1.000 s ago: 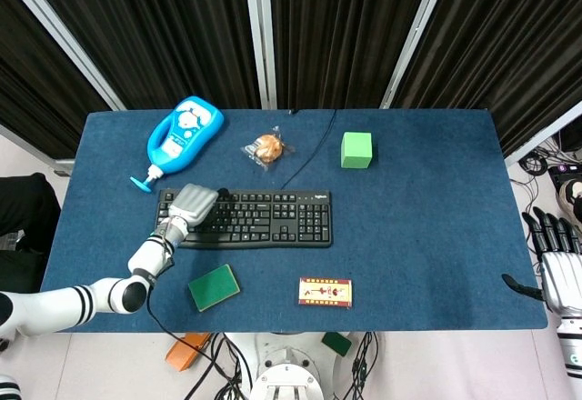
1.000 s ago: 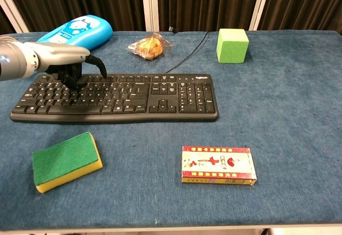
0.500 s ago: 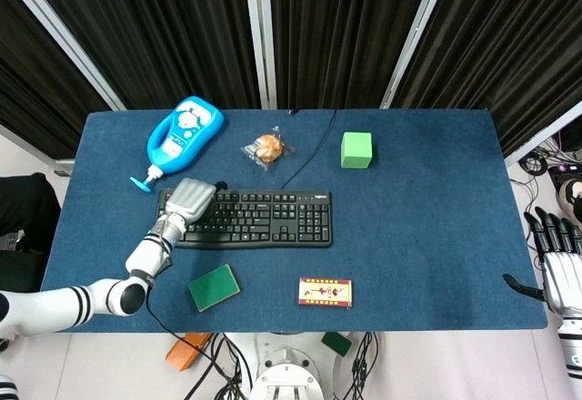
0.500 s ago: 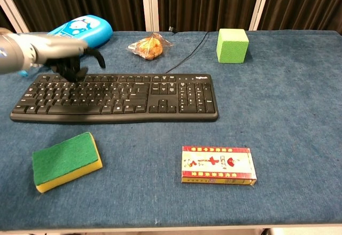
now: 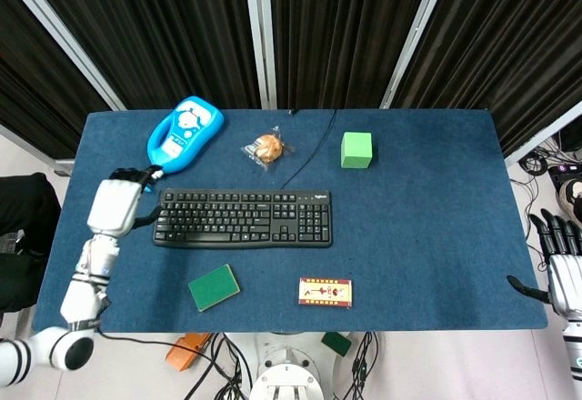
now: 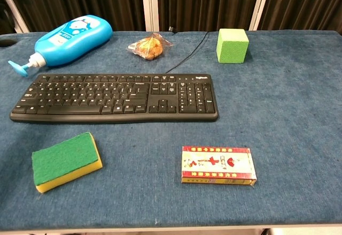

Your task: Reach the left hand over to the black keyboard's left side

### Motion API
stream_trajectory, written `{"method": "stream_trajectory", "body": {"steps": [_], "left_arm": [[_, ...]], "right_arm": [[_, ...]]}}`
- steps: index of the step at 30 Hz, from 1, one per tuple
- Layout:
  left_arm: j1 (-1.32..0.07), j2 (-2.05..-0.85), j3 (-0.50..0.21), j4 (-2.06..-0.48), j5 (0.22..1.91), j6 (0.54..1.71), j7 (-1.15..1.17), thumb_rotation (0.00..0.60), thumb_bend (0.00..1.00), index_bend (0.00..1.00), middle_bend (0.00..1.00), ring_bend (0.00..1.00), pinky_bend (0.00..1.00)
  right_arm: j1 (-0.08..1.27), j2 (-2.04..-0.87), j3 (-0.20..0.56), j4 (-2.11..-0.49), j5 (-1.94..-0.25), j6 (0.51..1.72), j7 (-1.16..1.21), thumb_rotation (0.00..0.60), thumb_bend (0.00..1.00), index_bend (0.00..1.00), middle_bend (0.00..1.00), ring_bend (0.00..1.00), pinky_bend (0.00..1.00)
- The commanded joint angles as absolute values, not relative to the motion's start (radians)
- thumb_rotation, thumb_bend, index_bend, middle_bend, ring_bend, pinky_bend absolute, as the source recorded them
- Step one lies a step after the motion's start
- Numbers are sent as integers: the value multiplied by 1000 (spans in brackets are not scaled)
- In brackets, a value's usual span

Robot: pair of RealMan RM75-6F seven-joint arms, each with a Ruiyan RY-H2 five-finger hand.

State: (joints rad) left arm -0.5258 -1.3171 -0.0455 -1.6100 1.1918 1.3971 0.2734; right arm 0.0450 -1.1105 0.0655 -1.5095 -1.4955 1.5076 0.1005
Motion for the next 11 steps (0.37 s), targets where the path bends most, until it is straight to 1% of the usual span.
{"method": "stream_trajectory", "body": {"steps": [1,7,11], "left_arm": [[-399,-1298,35,-1594,1273,1505,204,600,109,167,191,55,38],[-259,-1290,81,-1570,1312,1617,144,600,108,167,174,51,28],[-196,-1270,97,-1565,1335,1648,101,600,108,167,174,52,28]], "right_arm": [[44,-1113,66,-1507,-1500,1512,102,600,192,0,27,0,0],[49,-1116,64,-1516,-1516,1515,90,600,192,0,27,0,0],[52,-1118,63,-1524,-1517,1509,81,600,192,0,27,0,0]]}}
